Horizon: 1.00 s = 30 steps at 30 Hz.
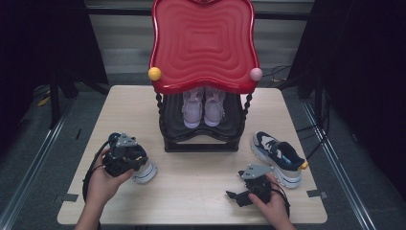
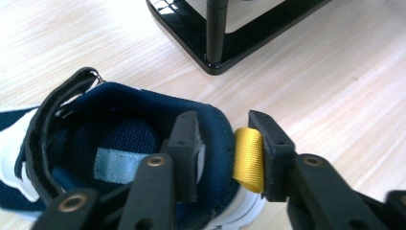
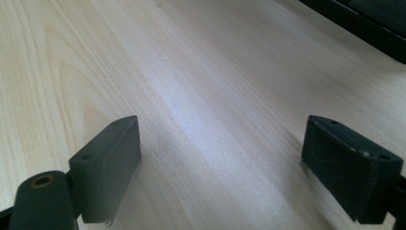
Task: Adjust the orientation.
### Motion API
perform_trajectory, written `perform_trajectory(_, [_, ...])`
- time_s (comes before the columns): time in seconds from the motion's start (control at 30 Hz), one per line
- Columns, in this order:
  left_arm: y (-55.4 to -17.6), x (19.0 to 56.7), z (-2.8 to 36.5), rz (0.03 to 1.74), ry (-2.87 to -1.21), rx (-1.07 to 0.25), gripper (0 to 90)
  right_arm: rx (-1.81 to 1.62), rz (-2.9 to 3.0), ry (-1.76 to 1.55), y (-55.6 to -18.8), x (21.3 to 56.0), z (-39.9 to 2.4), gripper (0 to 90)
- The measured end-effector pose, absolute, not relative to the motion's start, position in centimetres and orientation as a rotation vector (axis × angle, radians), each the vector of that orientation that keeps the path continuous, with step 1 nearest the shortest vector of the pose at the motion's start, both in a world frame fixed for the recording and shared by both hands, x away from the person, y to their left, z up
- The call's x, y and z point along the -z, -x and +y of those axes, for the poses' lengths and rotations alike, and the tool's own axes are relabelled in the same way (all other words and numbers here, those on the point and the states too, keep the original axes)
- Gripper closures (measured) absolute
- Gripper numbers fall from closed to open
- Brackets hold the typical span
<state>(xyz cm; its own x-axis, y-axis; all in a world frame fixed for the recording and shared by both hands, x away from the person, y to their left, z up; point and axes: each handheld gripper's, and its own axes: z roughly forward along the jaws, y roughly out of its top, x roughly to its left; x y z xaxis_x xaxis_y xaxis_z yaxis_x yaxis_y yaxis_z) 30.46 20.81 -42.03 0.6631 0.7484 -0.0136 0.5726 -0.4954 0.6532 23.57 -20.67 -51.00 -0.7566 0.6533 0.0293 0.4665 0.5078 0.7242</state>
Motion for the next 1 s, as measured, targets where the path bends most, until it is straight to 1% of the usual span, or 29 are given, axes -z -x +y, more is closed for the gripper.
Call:
perform_trajectory(0.17, [-30.5,41.8,20.0,1.036,-2.254,-0.355,67.6,-1.09,2.504,-0.952,-23.6,51.0,-20.7,12.9])
perform_trajectory(0.4, [-30.4,41.6,19.1,0.972,-2.291,-0.313,67.7,-1.09,2.504,-0.952,-23.6,51.0,-20.7,12.9])
perform_trajectory(0.47, [-30.5,41.5,19.1,0.98,-2.293,-0.293,65.3,-1.09,2.504,-0.956,-23.5,51.0,-20.7,12.9])
perform_trajectory(0.57, [-30.7,41.2,19.1,0.962,-2.319,-0.282,58.3,-1.091,2.504,-0.949,-23.6,51.0,-20.7,12.9])
perform_trajectory(0.63, [-31.0,41.1,19.0,0.949,-2.364,-0.275,50.9,-1.091,2.504,-0.95,-23.6,51.0,-20.7,12.9])
perform_trajectory(0.8, [-31.6,40.7,19.0,0.95,-2.434,-0.208,42.1,-1.091,2.504,-0.95,-23.6,51.0,-20.7,12.9])
perform_trajectory(0.83, [-31.8,40.6,19.0,0.948,-2.449,-0.205,40.7,-1.091,2.504,-0.95,-23.6,51.0,-20.7,12.9])
perform_trajectory(1.0, [-32.7,40.3,18.8,0.968,-2.519,-0.114,40.0,-1.091,2.504,-0.953,-23.6,51.0,-20.7,12.9])
